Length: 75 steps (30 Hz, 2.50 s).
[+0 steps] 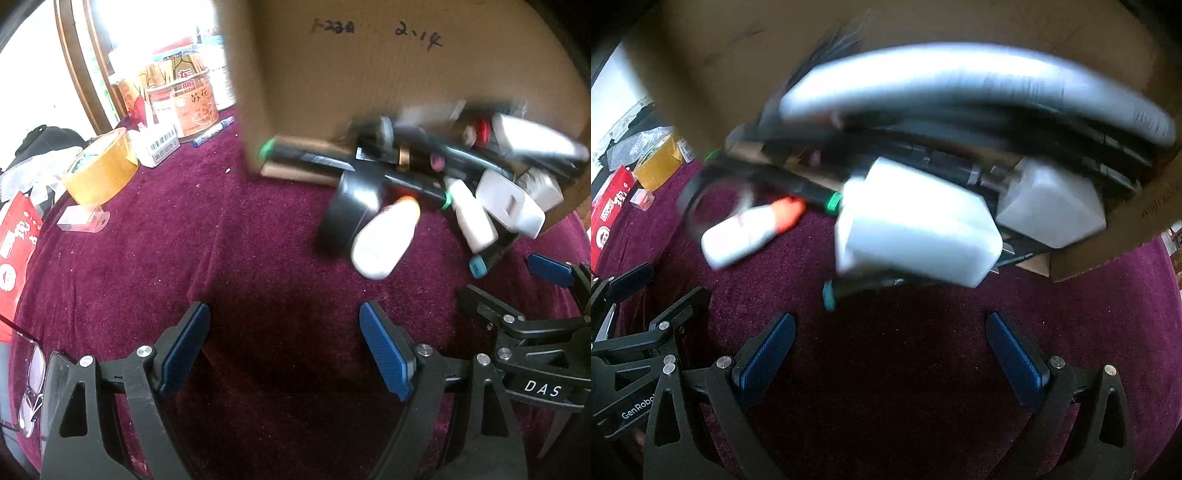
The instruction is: Organize rigid objects
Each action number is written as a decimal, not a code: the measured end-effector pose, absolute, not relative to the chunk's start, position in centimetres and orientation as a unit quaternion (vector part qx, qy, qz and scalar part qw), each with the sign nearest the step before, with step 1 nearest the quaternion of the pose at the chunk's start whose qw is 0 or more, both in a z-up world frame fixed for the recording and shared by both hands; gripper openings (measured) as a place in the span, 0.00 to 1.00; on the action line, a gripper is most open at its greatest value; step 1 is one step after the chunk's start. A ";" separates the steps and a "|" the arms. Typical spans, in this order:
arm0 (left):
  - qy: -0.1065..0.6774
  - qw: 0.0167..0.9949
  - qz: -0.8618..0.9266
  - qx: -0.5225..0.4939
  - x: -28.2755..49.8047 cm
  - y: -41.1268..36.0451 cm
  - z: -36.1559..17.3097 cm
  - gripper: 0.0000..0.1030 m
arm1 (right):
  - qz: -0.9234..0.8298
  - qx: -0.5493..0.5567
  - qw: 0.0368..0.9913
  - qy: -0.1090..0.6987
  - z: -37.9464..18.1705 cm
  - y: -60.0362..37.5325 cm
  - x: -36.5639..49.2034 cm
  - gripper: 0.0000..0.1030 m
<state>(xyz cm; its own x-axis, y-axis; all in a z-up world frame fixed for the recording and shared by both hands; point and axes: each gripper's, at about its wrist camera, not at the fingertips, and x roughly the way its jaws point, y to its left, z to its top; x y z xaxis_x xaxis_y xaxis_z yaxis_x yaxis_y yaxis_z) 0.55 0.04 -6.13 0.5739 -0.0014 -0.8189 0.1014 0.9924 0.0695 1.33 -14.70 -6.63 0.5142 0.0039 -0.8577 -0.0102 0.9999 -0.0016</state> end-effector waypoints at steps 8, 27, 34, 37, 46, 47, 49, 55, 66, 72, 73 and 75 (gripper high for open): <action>0.466 0.883 -0.015 0.050 0.9 0.6 -6.4 0.92 | 0.005 -0.002 0.871 0.492 -7.2 -14.9 1.5 0.99; 0.482 0.876 -0.010 0.005 1.5 2.0 -7.2 1.00 | 0.003 -0.008 0.871 0.492 -7.4 -14.9 2.0 0.99; 0.498 0.866 -0.047 0.002 1.3 2.7 -6.9 1.00 | 0.003 -0.008 0.871 0.492 -6.8 -14.8 1.9 0.99; 0.507 0.859 -0.063 -0.017 0.9 3.2 -6.5 1.00 | 0.003 -0.008 0.871 0.492 -6.9 -14.8 2.0 0.99; 0.503 0.858 -0.102 -0.010 -0.4 3.0 -4.7 1.00 | 0.002 -0.008 0.871 0.492 -6.7 -14.9 1.9 0.99; 0.507 0.856 -0.103 -0.012 -0.5 3.1 -4.8 1.00 | 0.002 -0.008 0.871 0.492 -6.7 -14.9 1.9 0.99; 0.512 0.853 -0.101 -0.019 -0.4 3.5 -4.8 1.00 | 0.013 -0.016 0.868 0.496 -6.7 -14.9 1.9 0.99; 0.521 0.846 -0.110 -0.029 -0.5 3.8 -4.7 0.94 | 0.098 -0.030 0.836 0.539 -5.8 -16.6 0.8 0.96; 0.541 0.834 -0.103 -0.016 0.7 2.7 -4.8 0.55 | 0.146 0.024 0.837 0.527 -3.5 -19.3 -2.1 0.67; 0.543 0.833 -0.104 0.000 0.8 1.8 -5.3 0.34 | 0.149 0.023 0.829 0.538 -3.5 -19.2 -1.4 0.68; 0.542 0.834 -0.102 0.006 0.7 1.7 -5.3 0.30 | 0.152 0.022 0.827 0.541 -3.6 -19.1 -1.1 0.68; 0.541 0.835 -0.103 0.009 0.7 1.7 -5.2 0.19 | 0.150 0.009 0.824 0.546 -4.0 -18.4 -0.6 0.68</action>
<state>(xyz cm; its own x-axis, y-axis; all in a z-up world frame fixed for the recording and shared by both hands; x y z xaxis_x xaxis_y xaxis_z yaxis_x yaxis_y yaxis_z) 0.69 1.67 -5.22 0.3938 -0.1619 -0.9048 0.1816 0.9787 -0.0961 -0.64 -18.44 -3.98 0.3597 0.2572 -0.8969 -0.2380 0.9548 0.1784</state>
